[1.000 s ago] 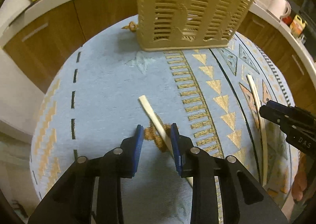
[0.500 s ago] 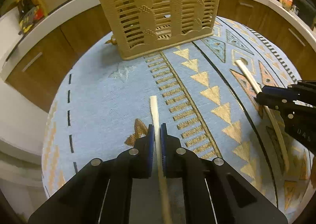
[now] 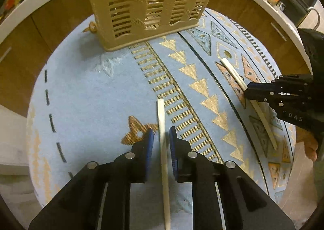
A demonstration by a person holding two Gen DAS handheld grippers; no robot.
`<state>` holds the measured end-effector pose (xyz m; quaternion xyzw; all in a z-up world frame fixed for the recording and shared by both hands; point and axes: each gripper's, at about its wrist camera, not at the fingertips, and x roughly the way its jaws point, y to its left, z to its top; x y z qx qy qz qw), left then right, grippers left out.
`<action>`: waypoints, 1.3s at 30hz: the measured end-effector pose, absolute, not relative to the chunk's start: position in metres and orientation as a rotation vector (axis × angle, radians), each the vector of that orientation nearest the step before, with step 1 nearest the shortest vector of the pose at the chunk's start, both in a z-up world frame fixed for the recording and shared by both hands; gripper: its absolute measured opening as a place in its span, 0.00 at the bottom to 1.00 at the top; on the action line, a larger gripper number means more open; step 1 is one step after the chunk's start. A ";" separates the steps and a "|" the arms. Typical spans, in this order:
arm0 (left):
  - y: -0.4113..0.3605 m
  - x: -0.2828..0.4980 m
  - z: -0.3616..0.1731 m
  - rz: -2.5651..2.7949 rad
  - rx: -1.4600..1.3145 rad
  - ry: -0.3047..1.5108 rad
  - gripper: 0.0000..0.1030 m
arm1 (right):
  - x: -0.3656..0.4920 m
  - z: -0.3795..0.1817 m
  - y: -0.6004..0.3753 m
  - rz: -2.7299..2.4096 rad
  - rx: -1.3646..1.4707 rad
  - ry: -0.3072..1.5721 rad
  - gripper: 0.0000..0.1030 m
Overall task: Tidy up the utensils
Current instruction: 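Grasp a wooden chopstick with the left gripper while the right gripper grasps a chopstick pair, then lift the chopsticks with both grippers up over the tan basket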
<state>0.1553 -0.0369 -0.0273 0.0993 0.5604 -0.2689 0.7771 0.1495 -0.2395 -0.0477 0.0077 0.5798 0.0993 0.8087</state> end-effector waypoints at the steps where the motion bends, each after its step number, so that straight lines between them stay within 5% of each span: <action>1: -0.041 0.160 -0.028 -0.588 0.226 1.233 0.14 | 0.153 -0.047 -0.240 0.215 0.016 1.252 0.13; 17: -0.079 0.192 -0.033 -0.604 0.353 1.346 0.15 | 0.197 -0.043 -0.226 0.236 -0.032 1.347 0.11; 20: -0.085 0.186 -0.034 -0.556 0.423 1.306 0.05 | 0.194 -0.043 -0.220 0.234 -0.083 1.334 0.10; 23: -0.093 0.179 -0.035 -0.532 0.438 1.270 0.05 | 0.191 -0.042 -0.220 0.253 -0.057 1.313 0.10; 39: -0.038 0.109 0.102 -0.593 0.038 0.673 0.05 | 0.092 0.073 -0.238 0.396 0.093 0.760 0.10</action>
